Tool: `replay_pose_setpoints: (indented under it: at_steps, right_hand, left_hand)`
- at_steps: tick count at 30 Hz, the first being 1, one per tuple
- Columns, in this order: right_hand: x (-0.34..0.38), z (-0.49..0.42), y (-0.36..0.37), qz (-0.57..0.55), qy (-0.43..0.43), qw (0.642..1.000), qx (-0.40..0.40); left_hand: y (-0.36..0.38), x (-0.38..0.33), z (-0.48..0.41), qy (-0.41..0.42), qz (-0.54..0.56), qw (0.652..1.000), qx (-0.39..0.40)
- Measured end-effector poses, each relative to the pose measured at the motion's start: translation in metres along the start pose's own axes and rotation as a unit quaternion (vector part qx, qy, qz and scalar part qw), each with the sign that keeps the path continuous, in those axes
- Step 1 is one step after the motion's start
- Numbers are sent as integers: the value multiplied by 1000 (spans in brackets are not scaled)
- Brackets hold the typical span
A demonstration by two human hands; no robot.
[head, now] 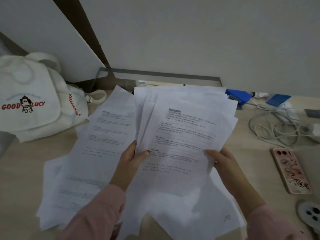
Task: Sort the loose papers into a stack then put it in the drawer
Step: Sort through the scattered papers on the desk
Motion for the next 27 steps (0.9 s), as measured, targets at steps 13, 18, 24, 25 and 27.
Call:
replay_pose_setpoints:
  at_steps: [13, 18, 24, 25, 27]
  right_hand:
    - [33, 21, 22, 33, -145, 988, -36]
    - [32, 23, 12, 21, -187, 980, -58]
    - [8, 17, 15, 50, -113, 989, -83]
    - [12, 20, 16, 33, -129, 987, -88]
    - [20, 25, 13, 5, -162, 983, -85]
  left_hand:
    - [15, -34, 2, 39, 11, 996, -74]
    - [14, -28, 4, 41, 2, 994, -104]
    - [31, -15, 1, -12, -10, 997, -73]
    - [30, -18, 1, -2, -5, 997, -80]
    - [27, -21, 4, 17, 11, 994, -104]
Point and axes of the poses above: each hand's wrist, its own z-axis away from the middle knuckle, its own y-axis out of the palm, x = y × z, the point moved 4 cm from there along -z, towards the middle knuckle, and after that the axes turned 15 degrees about -z, right-handed, at the moved point
